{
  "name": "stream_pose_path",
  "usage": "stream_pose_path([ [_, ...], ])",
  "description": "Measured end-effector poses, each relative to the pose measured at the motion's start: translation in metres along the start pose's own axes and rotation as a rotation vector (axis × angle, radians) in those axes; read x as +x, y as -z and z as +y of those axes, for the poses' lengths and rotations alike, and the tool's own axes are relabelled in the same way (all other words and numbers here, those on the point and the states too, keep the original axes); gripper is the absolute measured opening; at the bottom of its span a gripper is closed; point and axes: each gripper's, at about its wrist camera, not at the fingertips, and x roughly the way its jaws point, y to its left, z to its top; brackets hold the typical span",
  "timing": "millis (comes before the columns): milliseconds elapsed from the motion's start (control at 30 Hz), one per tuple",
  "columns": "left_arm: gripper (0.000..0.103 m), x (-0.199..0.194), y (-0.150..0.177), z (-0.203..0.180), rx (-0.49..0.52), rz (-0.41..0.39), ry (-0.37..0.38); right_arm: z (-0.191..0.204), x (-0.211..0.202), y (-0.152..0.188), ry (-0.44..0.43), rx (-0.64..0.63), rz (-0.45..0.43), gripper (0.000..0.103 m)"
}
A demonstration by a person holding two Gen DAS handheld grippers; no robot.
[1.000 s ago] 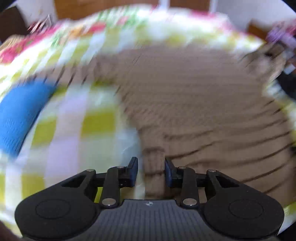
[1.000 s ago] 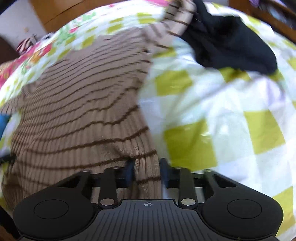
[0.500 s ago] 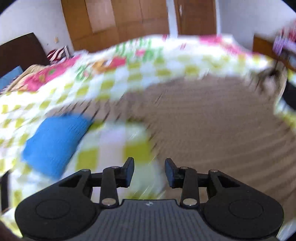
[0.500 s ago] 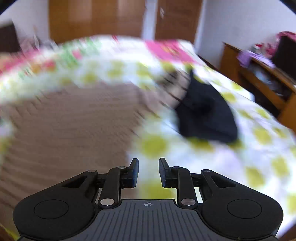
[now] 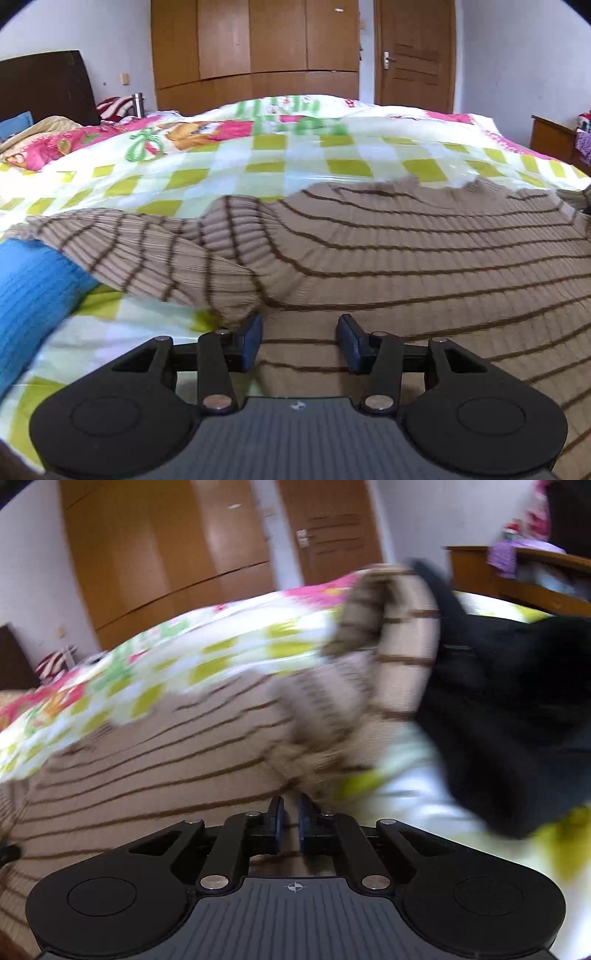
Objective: Fold small clothes
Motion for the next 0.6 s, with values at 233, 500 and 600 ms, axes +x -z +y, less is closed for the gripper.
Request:
stream_pose_path([
  [233, 0.061, -0.02, -0.009, -0.01, 0.072, 0.007, -0.09, 0.004, -0.064, -0.029, 0.084, -0.052, -0.121, 0.03],
  [500, 0.073, -0.046, -0.039, -0.069, 0.097, -0.081, 0.098, 0.023, -0.029, -0.102, 0.225, -0.357, -0.208, 0.07],
  [600, 0.073, -0.04, -0.039, -0.098, 0.126, -0.063, 0.171, 0.036, 0.008, -0.108, 0.319, -0.495, -0.178, 0.068],
])
